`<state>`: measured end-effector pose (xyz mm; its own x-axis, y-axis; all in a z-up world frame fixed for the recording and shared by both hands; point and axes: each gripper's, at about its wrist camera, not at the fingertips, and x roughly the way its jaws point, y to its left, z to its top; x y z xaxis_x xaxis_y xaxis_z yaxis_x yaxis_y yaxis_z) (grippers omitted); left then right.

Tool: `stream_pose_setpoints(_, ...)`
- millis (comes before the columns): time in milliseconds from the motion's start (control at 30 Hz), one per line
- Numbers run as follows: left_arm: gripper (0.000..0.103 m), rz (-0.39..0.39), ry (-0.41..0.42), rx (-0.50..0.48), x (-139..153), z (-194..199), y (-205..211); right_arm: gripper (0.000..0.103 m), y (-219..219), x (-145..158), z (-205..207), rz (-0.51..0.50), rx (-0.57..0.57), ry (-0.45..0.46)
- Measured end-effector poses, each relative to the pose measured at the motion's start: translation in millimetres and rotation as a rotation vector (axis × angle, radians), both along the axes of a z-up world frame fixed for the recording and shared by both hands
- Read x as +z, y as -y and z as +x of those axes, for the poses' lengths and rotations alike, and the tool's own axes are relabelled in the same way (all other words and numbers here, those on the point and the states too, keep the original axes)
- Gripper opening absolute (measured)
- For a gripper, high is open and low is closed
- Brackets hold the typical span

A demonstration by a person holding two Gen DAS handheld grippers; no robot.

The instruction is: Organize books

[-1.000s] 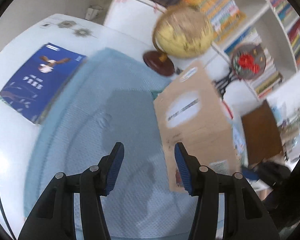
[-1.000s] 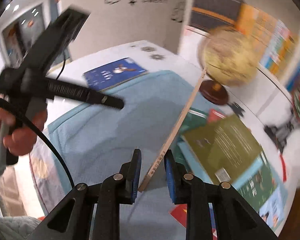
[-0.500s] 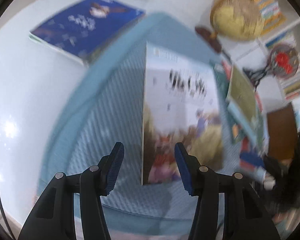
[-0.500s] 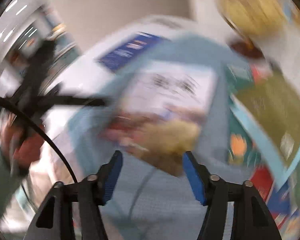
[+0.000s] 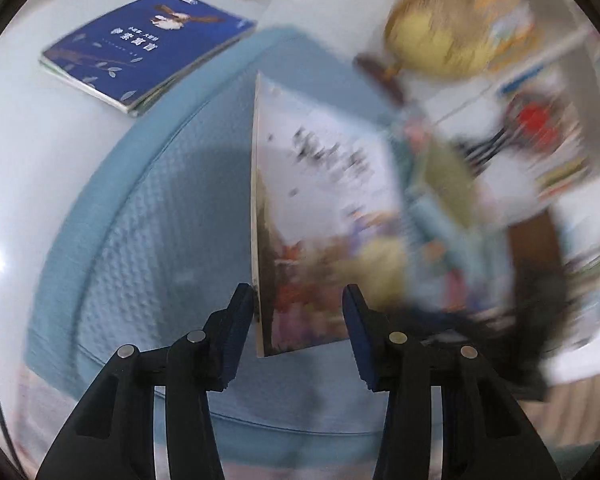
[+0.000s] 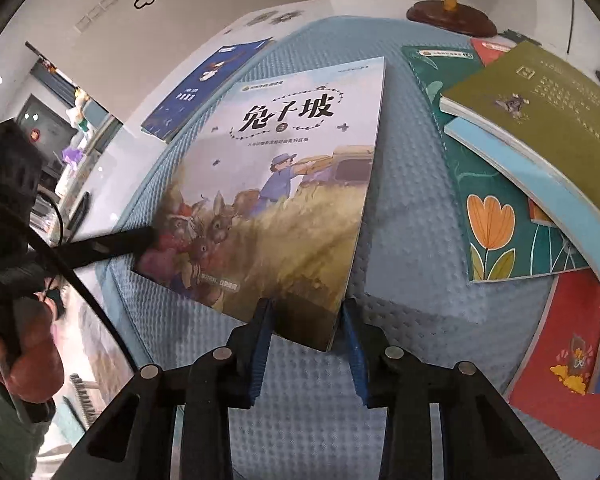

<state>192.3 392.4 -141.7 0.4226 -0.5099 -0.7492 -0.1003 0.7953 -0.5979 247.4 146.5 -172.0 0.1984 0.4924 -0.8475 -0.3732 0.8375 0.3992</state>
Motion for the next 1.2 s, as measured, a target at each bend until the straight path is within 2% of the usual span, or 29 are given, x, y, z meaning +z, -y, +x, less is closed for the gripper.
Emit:
stream_pose_setpoints(67,0.042,-0.106,0.014,0.01,4,0,-8,0.035,6,-2,4,0.046,-0.015,-0.027)
stream_pose_setpoints(100,0.042,-0.118,0.003,0.004,1,2,-9,0.035,8,-3,5,0.065,-0.022,-0.037)
stream_pose_setpoints(200,0.039,-0.046,-0.059,0.009,-17,8,-1,0.035,11,-3,5,0.083,-0.028,-0.04)
stream_pose_setpoints(233,0.032,-0.041,-0.076,0.012,-23,8,4,0.035,10,-3,5,0.083,-0.026,-0.037)
stream_pose_setpoints(300,0.024,-0.054,-0.087,0.01,-31,11,13,0.035,12,-2,3,0.081,-0.02,-0.032)
stream_pose_setpoints(400,0.013,-0.014,-0.089,0.012,-35,18,29,0.035,11,-3,5,0.091,-0.028,-0.044)
stream_pose_setpoints(467,0.012,-0.016,-0.091,0.017,-36,24,34,0.035,14,-3,6,0.099,-0.034,-0.063)
stream_pose_setpoints(567,0.008,-0.126,-0.068,0.016,-28,26,32,0.038,26,0,9,0.12,-0.031,-0.121)
stream_pose_setpoints(600,0.008,-0.189,-0.059,0.014,-24,28,30,0.047,32,0,11,0.156,-0.036,-0.155)
stream_pose_setpoints(667,0.008,-0.249,-0.048,0.008,-19,29,26,0.062,46,-2,14,0.246,-0.074,-0.205)
stream_pose_setpoints(700,0.008,-0.278,-0.048,0.005,-18,31,24,0.066,54,-4,16,0.294,-0.098,-0.227)
stream_pose_setpoints(800,0.008,-0.382,-0.073,0.01,-23,36,19,0.068,66,-14,22,0.391,-0.139,-0.282)
stream_pose_setpoints(867,0.008,-0.421,-0.09,0.011,-28,38,19,0.068,69,-20,25,0.46,-0.152,-0.312)
stream_pose_setpoints(933,0.008,-0.427,-0.104,0.009,-32,38,18,0.068,66,-26,28,0.55,-0.15,-0.347)
stream_pose_setpoints(967,0.008,-0.437,-0.112,0.009,-33,41,20,0.066,63,-30,28,0.592,-0.154,-0.366)
stream_pose_setpoints(1000,0.008,-0.463,-0.125,0.006,-37,41,21,0.054,61,-36,29,0.655,-0.164,-0.396)
stream_pose_setpoints(1067,0.008,-0.464,-0.137,0.003,-39,42,25,0.037,57,-45,28,0.749,-0.187,-0.443)
stream_pose_setpoints(1133,0.008,-0.394,-0.145,-0.013,-39,43,27,0.029,52,-46,24,0.747,-0.202,-0.43)
stream_pose_setpoints(1200,0.008,-0.325,-0.15,-0.039,-37,43,31,0.024,47,-40,17,0.684,-0.187,-0.387)
